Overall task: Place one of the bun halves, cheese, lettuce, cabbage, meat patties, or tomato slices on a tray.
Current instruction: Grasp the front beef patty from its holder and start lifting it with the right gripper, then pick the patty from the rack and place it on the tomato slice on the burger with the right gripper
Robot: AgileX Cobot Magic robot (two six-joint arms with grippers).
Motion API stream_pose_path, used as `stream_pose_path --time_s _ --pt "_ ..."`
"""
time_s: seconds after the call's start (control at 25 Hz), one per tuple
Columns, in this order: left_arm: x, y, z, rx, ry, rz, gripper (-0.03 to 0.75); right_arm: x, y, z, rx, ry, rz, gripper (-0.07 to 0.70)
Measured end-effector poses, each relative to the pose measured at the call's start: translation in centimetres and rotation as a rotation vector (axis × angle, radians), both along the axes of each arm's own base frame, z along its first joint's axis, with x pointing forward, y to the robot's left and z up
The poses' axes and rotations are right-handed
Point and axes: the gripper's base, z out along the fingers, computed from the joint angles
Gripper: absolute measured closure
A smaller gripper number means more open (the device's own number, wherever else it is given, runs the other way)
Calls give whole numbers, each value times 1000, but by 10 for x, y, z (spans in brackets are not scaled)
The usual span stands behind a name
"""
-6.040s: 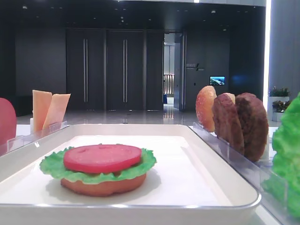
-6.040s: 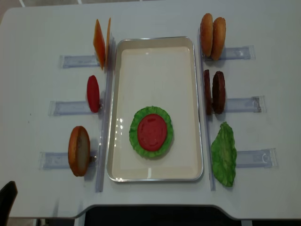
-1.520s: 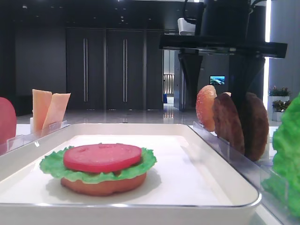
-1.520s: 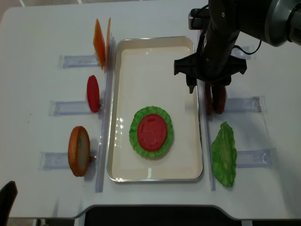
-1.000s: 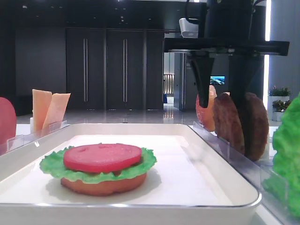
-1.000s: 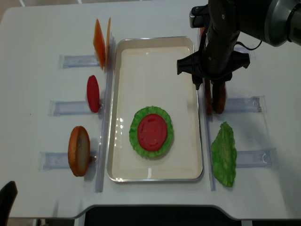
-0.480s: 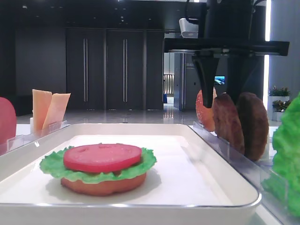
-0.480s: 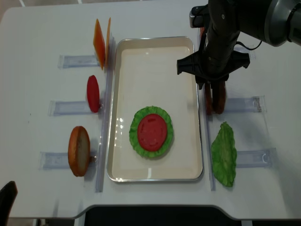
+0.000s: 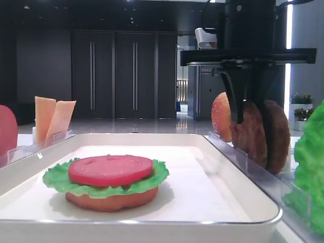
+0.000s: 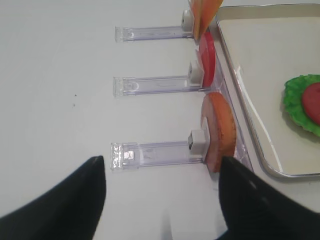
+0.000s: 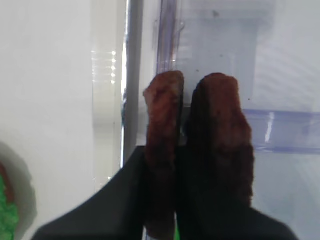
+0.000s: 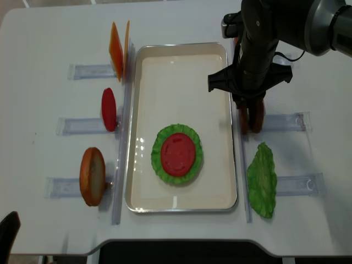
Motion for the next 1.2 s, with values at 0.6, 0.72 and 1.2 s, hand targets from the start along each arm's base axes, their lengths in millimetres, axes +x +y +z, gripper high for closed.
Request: stream_pose_path --time_s 0.6,0.72,1.2 --pt "0 0 0 0 0 0 181 -1 -3 8 -25 2 5 524" --pt "0 0 0 0 0 0 181 -1 -2 24 -10 -7 -1 524" --pt "0 0 0 0 0 0 181 -11 12 69 112 -13 43 525"
